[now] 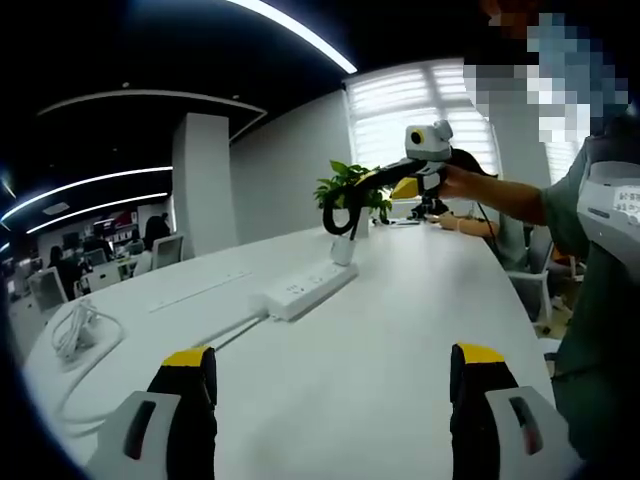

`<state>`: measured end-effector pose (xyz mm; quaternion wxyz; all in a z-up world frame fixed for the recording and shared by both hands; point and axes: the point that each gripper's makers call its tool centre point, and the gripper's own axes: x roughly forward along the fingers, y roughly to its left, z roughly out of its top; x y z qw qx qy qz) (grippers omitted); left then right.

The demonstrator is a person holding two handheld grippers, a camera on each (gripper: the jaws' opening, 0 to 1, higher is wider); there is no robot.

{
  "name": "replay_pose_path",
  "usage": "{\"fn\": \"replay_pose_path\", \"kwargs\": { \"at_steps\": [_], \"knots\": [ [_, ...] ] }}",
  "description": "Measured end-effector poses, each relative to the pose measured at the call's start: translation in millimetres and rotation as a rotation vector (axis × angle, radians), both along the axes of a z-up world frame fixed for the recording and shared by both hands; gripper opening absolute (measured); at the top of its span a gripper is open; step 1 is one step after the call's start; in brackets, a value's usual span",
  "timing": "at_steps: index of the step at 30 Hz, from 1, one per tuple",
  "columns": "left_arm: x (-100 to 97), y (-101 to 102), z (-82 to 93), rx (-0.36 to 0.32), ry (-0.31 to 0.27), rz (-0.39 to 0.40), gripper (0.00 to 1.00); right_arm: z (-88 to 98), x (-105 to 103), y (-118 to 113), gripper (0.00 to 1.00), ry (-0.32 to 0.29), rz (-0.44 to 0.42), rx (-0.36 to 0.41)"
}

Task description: Straighten the power strip on the desk, plug the charger into it

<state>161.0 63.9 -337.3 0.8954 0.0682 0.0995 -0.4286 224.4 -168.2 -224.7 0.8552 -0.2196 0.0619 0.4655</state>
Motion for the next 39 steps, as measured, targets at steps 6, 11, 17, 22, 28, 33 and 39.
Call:
{"fn": "replay_pose_path", "kwargs": {
  "at_steps": [6, 11, 17, 22, 28, 33, 39],
  "knots": [
    [1.2, 4, 0.8, 0.001, -0.001, 0.012, 0.99, -10.5, 0, -9, 0.47, 0.002, -0.021, -0.031],
    [1.5, 6, -3.9, 0.013, 0.012, 0.021, 0.99, -22.7, 3, -16, 0.48, 0.012, -0.040, -0.096],
    [0.4, 7, -1.6, 0.009, 0.006, 0.019, 0.99, -37.2, 15, -28, 0.48, 0.019, -0.068, -0.150],
    [-2.4, 3, 0.5, 0.013, 0.003, -0.006, 0.99, -41.8, 33, -35, 0.48, 0.027, -0.078, -0.211],
    [-5.3, 5, 2.0, 0.012, -0.002, -0.005, 0.99, -64.8, 48, -42, 0.45, 0.064, -0.080, -0.249],
    [-3.8, 8, -0.5, 0.015, 0.004, 0.003, 0.99, -70.3, 53, -36, 0.45, 0.060, -0.070, -0.288],
    [-4.2, 7, -2.6, 0.008, 0.008, 0.003, 0.99, -77.8, 62, -34, 0.44, 0.066, -0.057, -0.336]
  ]
}}
